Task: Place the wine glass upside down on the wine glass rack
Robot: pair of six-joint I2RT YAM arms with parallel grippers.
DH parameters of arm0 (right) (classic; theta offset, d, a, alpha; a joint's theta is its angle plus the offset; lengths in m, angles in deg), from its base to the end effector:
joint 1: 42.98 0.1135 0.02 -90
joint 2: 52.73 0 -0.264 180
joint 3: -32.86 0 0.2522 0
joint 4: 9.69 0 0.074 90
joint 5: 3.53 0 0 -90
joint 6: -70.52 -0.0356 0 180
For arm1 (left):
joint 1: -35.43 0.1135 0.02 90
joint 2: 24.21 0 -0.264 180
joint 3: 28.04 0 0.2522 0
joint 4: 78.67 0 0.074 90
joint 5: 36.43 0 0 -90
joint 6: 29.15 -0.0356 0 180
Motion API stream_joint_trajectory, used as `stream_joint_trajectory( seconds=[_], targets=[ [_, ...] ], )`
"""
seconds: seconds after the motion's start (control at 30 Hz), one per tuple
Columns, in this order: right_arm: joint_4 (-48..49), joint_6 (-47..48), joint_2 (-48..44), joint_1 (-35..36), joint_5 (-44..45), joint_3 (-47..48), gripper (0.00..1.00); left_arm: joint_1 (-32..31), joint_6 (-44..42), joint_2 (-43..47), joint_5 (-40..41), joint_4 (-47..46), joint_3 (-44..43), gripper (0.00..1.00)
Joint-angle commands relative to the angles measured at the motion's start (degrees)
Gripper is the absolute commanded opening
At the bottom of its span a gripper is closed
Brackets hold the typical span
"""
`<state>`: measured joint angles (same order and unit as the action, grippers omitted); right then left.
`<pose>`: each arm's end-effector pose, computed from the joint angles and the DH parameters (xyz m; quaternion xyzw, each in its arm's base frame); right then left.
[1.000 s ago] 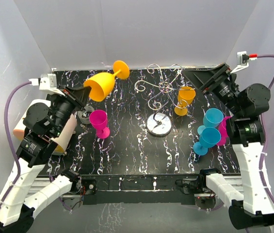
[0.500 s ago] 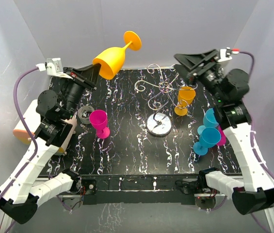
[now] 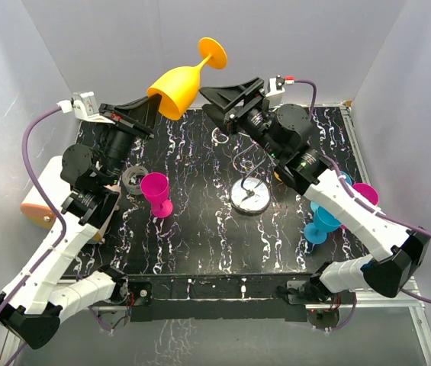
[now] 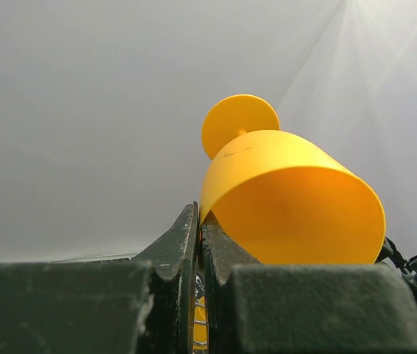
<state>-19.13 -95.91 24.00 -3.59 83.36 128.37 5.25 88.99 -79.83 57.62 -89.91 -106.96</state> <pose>0.2355 0.1959 0.4694 0.1859 0.6200 0.6549 0.3900 0.1679 -0.0947 0.4932 -0.0230 0.4655 -0.4167 0.7805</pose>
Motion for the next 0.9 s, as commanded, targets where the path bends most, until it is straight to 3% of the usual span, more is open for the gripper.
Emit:
stream_joint_trajectory(
  seconds=[0.0, 0.17, 0.27, 0.5, 0.6, 0.87],
  targets=[
    [8.61, -3.3, -0.77, 1.78, 12.84, 3.02, 0.65, -0.14, -3.21, 0.96, -1.09, -5.48, 0.15, 0.0],
    [9.43, -3.59, 3.7, 1.84, 12.16, 8.12, 0.64, -0.12, -5.24, 1.38, -0.93, -5.53, 0.74, 0.0],
    [7.59, -5.68, 6.46, 1.88, 10.92, 11.02, 0.5, -0.15, -5.53, 1.46, -3.46, -6.22, 0.87, 0.0],
    [7.27, -6.98, 8.36, 1.89, 9.97, 12.11, 0.46, -0.12, -4.89, 2.27, -4.58, -7.79, 2.09, 0.0],
    [8.63, -6.91, 7.49, 1.91, 10.67, 10.71, 0.28, -0.13, -4.52, 2.19, -5.24, -8.28, 2.3, 0.0],
    [12.46, -7.9, 7.07, 1.91, 8.68, 7.78, 0.02, -0.15, -1.7, 3.45, -7.2, -12.49, 4.94, 0.0]
  ],
)
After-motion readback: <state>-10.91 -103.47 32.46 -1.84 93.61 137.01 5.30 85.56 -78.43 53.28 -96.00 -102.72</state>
